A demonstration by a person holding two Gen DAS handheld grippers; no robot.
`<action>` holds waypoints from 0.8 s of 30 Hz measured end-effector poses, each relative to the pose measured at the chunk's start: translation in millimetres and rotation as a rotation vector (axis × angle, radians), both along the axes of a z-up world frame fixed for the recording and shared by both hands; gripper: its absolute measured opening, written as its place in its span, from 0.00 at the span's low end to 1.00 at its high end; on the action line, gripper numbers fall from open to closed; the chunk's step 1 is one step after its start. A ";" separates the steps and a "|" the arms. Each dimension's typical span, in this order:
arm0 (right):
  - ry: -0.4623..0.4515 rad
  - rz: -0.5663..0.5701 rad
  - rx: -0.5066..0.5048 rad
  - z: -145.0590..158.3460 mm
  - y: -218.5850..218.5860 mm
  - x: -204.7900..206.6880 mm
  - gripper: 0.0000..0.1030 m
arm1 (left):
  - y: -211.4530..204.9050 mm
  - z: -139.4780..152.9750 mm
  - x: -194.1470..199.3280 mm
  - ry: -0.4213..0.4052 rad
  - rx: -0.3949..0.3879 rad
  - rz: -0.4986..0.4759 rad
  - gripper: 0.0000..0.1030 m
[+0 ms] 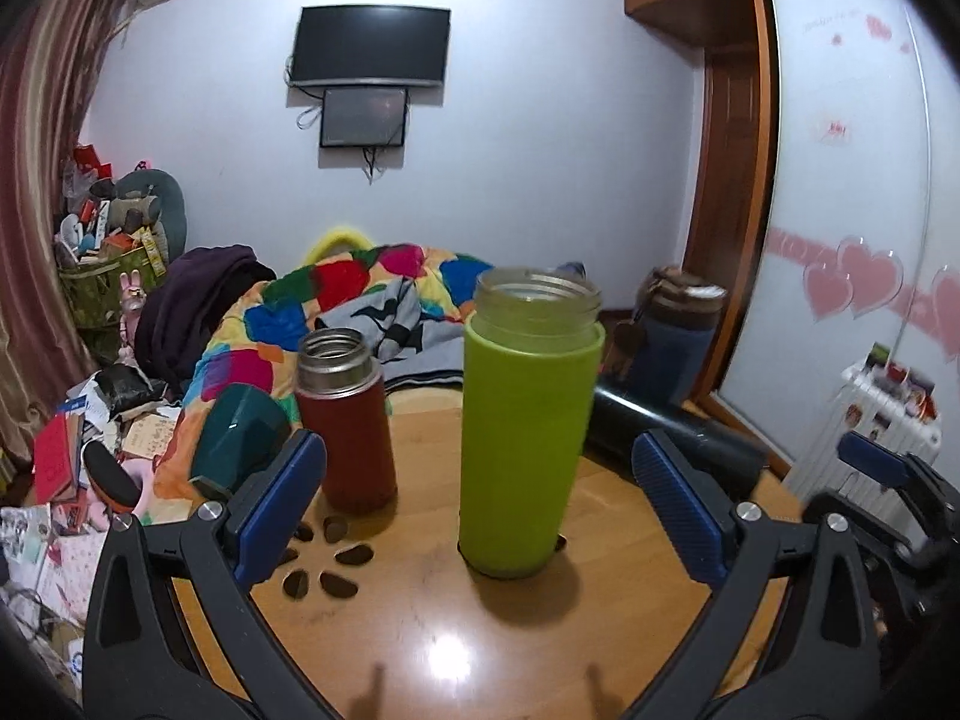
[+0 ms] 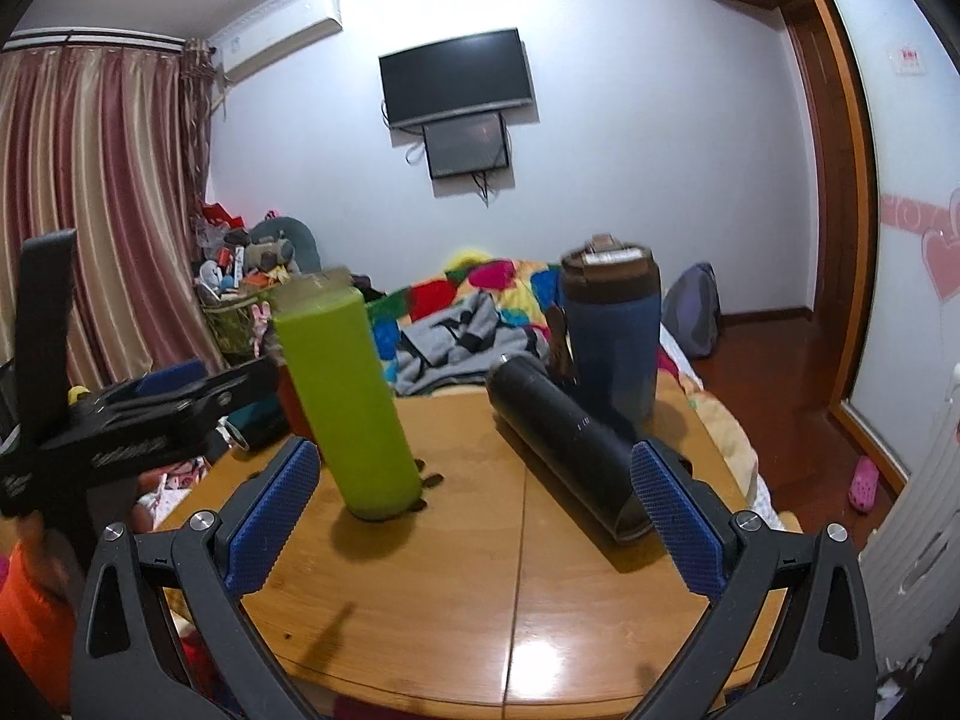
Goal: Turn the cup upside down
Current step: 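Move the left tool to the lime-green tumbler and close around it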
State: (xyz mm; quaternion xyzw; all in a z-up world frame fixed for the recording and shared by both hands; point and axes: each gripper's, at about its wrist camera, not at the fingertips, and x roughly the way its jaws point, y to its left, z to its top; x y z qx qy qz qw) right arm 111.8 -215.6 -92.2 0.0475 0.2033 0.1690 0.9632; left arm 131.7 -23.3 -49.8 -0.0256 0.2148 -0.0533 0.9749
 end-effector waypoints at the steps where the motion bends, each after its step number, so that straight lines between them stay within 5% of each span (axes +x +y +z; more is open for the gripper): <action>1: 0.008 -0.003 -0.005 -4.3 -1.8 2.9 1.00 | -2.7 -2.8 7.7 0.011 0.007 -0.012 1.00; 7: 0.069 0.012 -0.010 -24.6 -3.4 19.3 1.00 | -19.3 -9.5 40.7 0.033 0.015 -0.073 0.99; 15: 0.100 0.036 -0.019 -36.0 1.3 30.1 1.00 | -19.4 -14.9 61.9 0.082 -0.040 -0.105 0.62; 24: 0.106 0.071 -0.057 -42.2 13.0 27.0 1.00 | -17.8 -11.3 45.5 0.097 -0.029 -0.169 0.61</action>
